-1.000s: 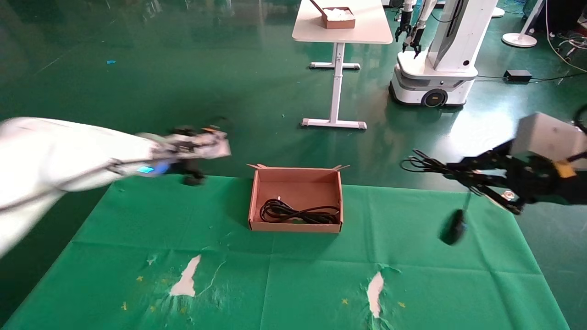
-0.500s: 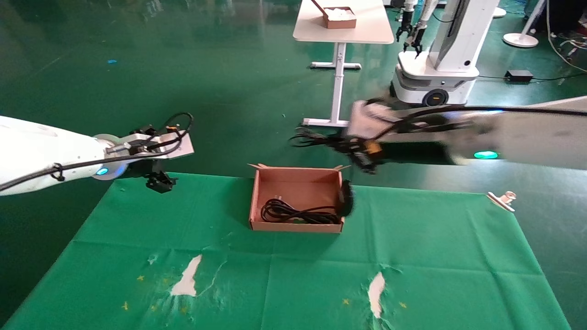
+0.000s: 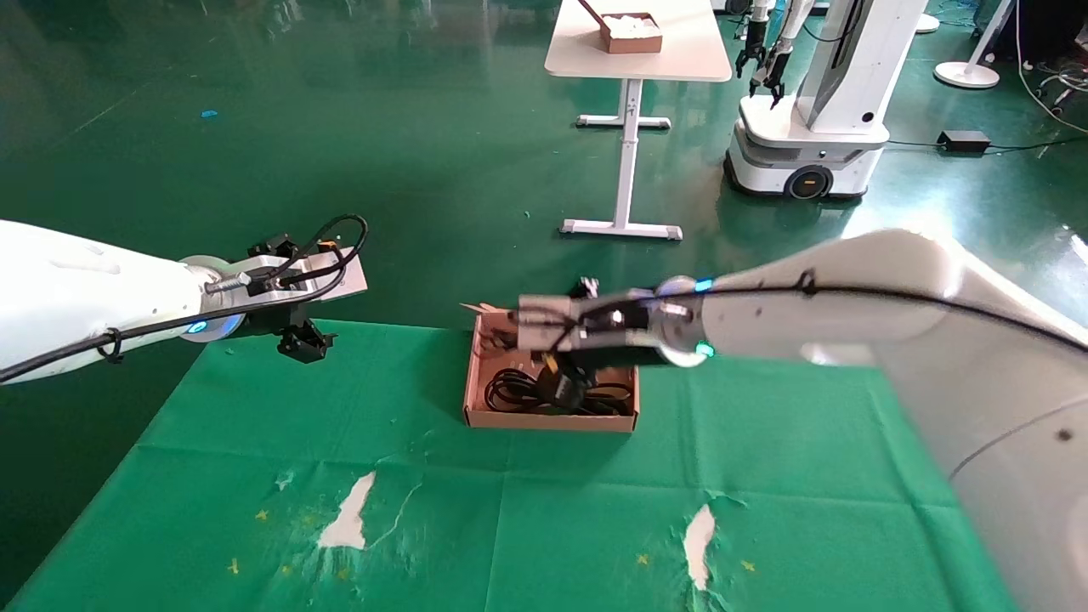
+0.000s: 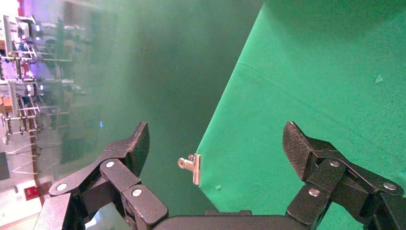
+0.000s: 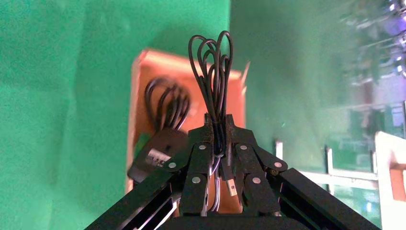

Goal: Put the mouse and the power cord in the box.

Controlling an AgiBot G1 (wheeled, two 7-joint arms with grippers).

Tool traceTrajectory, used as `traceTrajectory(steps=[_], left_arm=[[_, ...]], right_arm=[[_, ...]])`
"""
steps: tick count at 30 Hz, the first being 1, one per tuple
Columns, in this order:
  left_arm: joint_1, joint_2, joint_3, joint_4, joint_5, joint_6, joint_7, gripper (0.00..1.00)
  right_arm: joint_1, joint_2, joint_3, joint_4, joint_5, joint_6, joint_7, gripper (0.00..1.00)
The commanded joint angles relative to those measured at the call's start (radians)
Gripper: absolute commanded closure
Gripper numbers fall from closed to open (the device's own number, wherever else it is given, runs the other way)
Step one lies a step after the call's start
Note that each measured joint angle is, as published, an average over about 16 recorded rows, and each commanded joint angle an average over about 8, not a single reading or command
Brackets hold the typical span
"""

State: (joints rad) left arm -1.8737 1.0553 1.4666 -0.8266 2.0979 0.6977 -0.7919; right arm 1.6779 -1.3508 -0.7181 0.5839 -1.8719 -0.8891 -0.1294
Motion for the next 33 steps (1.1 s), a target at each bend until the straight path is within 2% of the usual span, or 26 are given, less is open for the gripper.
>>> traceTrajectory(steps=[1, 2, 3, 7, 10, 11, 33], left_arm=[[0.001, -0.004, 0.001, -0.012, 0.012, 0.003, -0.015, 0.0], [0.001, -0.005, 0.002, -0.017, 0.016, 0.003, -0.02, 0.0], [0.001, -0.006, 0.002, -0.02, 0.019, 0.004, -0.025, 0.0], [0.001, -0.011, 0.003, -0.032, 0.029, 0.007, -0.037, 0.0], [0.001, -0.013, 0.003, -0.037, 0.033, 0.008, -0.04, 0.0], [0.001, -0.014, 0.004, -0.038, 0.034, 0.008, -0.041, 0.0], [0.002, -0.01, 0.003, -0.031, 0.029, 0.008, -0.037, 0.0]], right_arm=[[-0.007, -0.016, -0.039, -0.019, -0.017, 0.033, -0.011, 1.0], [-0.01, -0.016, -0.057, -0.023, -0.023, 0.058, 0.001, 1.0], [-0.012, -0.016, -0.073, -0.027, -0.03, 0.08, 0.011, 0.96], [-0.014, -0.023, -0.124, -0.052, -0.053, 0.165, 0.058, 0.46], [-0.015, -0.027, -0.141, -0.062, -0.061, 0.194, 0.07, 0.08], [-0.015, -0.028, -0.145, -0.065, -0.063, 0.201, 0.072, 0.0], [-0.024, -0.006, -0.113, -0.034, -0.032, 0.148, 0.06, 0.0]])
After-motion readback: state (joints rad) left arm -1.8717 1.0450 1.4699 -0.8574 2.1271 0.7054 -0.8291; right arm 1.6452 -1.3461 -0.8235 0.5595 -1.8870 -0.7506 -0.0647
